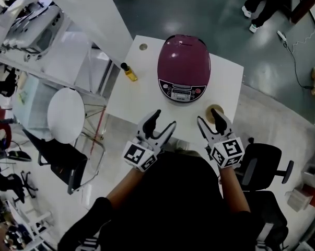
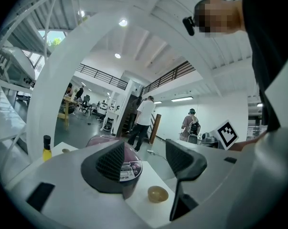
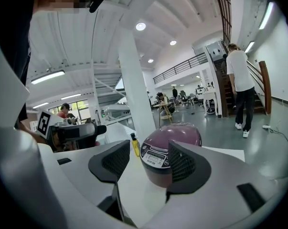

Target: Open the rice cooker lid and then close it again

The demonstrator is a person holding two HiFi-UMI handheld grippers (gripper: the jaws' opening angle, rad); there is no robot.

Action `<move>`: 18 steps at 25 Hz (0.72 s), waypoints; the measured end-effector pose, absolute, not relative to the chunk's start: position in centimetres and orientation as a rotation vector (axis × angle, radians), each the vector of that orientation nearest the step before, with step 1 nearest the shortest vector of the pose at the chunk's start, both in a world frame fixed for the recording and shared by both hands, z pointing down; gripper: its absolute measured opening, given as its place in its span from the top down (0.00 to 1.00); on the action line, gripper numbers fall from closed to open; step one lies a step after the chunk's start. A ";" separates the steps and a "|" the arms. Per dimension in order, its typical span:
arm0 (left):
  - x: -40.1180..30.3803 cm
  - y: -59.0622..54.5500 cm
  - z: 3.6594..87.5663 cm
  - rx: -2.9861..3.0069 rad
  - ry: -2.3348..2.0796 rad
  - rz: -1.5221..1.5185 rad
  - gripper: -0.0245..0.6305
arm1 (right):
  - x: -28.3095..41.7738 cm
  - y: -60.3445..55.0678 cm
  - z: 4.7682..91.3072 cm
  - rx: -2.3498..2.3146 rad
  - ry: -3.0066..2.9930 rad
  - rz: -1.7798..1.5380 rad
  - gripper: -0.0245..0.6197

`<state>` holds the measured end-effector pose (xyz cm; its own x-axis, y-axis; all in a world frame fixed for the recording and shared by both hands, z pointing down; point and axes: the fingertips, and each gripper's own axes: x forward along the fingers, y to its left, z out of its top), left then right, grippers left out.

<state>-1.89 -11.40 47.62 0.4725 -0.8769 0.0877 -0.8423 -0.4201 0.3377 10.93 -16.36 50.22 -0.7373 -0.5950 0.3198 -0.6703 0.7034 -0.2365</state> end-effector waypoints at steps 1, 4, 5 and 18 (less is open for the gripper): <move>-2.2 -11.6 47.7 2.398 -1.444 -0.148 0.58 | 10.5 -16.6 50.2 1.022 -2.695 0.511 0.61; -3.3 -12.7 49.1 2.407 -1.411 -0.132 0.58 | 9.1 -17.8 50.3 1.087 -2.678 0.479 0.67; -3.5 -13.0 49.6 2.409 -1.389 -0.123 0.58 | 8.7 -18.1 50.3 1.116 -2.668 0.464 0.75; -6.6 -16.6 48.7 2.549 -1.266 -0.145 0.59 | 3.3 -21.6 51.6 1.150 -2.543 0.446 0.96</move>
<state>-6.65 -16.64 48.73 0.6084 -0.7927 0.0386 -0.7634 -0.5712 0.3015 3.35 -21.60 51.58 -0.6278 -0.6653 0.4041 -0.7631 0.6284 -0.1511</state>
